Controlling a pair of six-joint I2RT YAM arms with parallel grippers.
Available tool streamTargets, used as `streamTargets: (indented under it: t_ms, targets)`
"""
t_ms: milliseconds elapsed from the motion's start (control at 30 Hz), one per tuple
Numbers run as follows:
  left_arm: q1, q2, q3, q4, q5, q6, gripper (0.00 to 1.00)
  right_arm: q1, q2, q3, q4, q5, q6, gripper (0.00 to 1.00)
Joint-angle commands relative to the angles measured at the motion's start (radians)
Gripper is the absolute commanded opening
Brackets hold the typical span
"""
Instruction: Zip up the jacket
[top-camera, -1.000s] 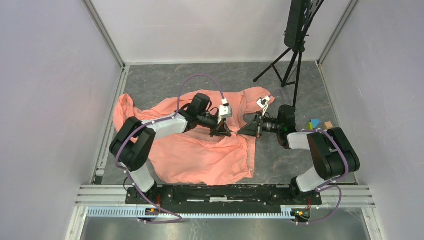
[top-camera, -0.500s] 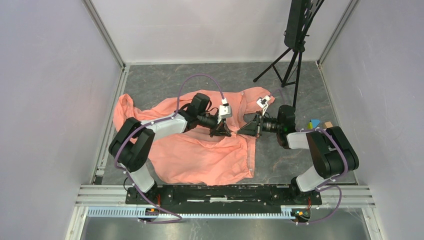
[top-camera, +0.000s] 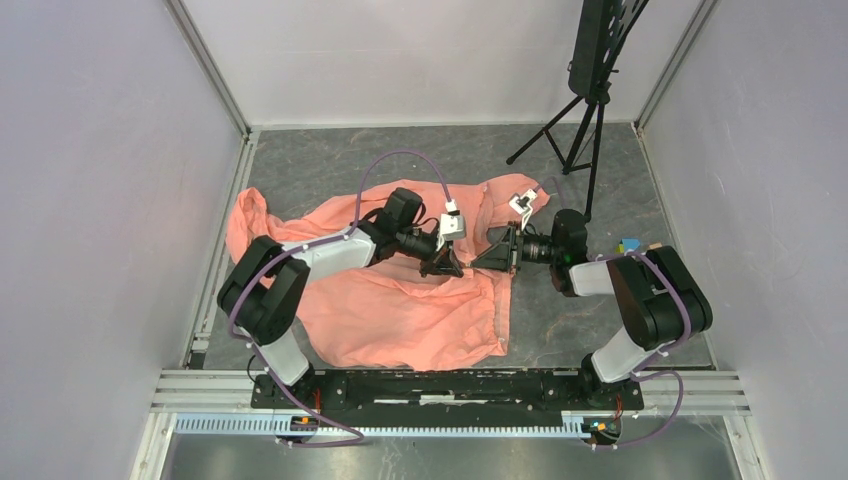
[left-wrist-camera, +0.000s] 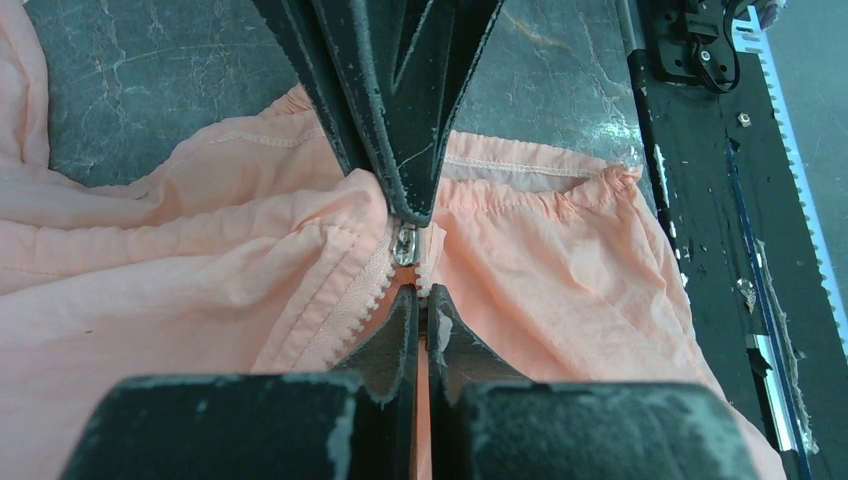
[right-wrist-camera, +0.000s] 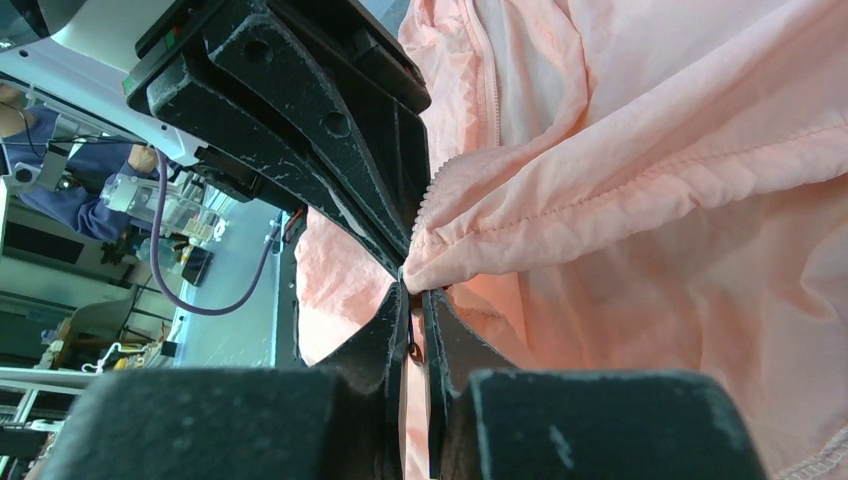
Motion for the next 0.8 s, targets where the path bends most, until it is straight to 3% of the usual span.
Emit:
streamTargets:
  t_ms: [0,133,267,467,533,667,767]
  targets:
    - [-0.007,-0.047,0.023,-0.004,0.037,0.056,0.02,0.005,0.015,0.025,0.125,-0.028,0.059,0.1]
    - [-0.007,-0.056,0.015,0.002,0.036,0.057,0.02,-0.021,0.016,-0.011,0.277,-0.047,0.17,0.09]
    - [0.004,-0.057,0.007,0.016,0.04,0.036,0.02,-0.046,0.018,-0.058,0.439,-0.065,0.285,0.01]
    - [0.03,-0.086,-0.046,0.119,0.06,-0.008,0.02,-0.05,0.018,-0.067,0.41,-0.062,0.255,0.0]
    - [0.031,-0.084,-0.043,0.12,0.061,-0.011,0.02,-0.051,0.017,-0.057,0.362,-0.056,0.222,0.0]
    - [0.03,-0.079,-0.035,0.107,0.065,-0.007,0.02,-0.049,-0.014,-0.009,0.009,-0.013,-0.028,0.0]
    - [0.03,-0.081,-0.036,0.106,0.066,-0.004,0.02,-0.041,-0.033,0.019,-0.1,0.004,-0.114,0.0]
